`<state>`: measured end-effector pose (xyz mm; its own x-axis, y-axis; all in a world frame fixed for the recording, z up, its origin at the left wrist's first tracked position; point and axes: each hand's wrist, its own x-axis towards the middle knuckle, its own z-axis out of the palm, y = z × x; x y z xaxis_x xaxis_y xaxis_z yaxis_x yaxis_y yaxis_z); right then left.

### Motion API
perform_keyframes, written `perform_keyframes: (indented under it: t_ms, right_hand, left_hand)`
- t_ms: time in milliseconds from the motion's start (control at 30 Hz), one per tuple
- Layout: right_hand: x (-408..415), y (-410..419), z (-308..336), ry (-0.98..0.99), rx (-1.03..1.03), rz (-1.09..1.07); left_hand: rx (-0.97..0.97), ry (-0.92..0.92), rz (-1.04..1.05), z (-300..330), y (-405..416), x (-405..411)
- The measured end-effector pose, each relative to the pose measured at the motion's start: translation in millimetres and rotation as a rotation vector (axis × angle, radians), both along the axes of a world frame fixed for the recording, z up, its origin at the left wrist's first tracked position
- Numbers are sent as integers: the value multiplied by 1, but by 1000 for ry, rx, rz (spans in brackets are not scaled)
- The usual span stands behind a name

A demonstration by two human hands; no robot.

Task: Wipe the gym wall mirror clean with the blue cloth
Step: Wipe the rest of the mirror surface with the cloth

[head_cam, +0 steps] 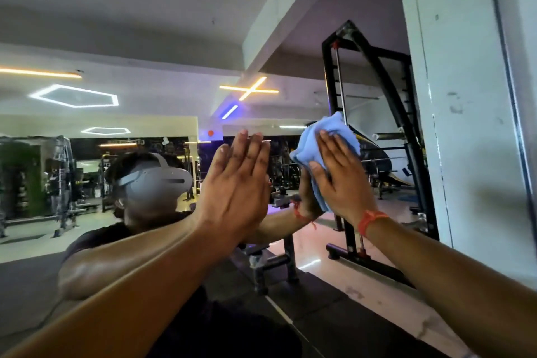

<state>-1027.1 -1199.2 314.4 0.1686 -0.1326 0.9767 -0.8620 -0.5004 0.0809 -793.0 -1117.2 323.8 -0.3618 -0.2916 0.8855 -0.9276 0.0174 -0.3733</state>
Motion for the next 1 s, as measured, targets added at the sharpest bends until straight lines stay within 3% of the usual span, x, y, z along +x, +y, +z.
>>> perform_keyframes:
  t_ms: [167,200,333,367,433,567,667,767,933,1000]
  right_hand:
    - [36,-9,81,-232,53,-15]
    - [44,-5,77,-174,1,21]
    - [-9,-4,20,489,-175,38]
    - [-32,-12,25,510,-179,22]
    - [-55,-27,60,307,-166,-30]
    - [-7,-28,140,94,-182,74]
    - [1,-25,106,325,-289,219]
    - [-65,-51,59,618,-398,267]
    - [-107,-85,68,115,-258,245]
    - [-86,-73,37,88,-247,335]
  left_hand:
    - [-65,131,-11,15,-2,-16]
    - [-86,156,-17,20,-3,-19]
    - [-117,214,-31,26,-8,-26]
    - [-117,211,-17,24,-9,-27]
    - [-121,220,0,21,-9,-29]
    - [-145,332,28,17,-12,-49]
    - [-156,444,49,11,-22,-68]
    - [-176,479,86,0,-26,-84]
    - [-176,526,110,-15,-27,-109]
    - [-158,515,114,-25,-28,-110]
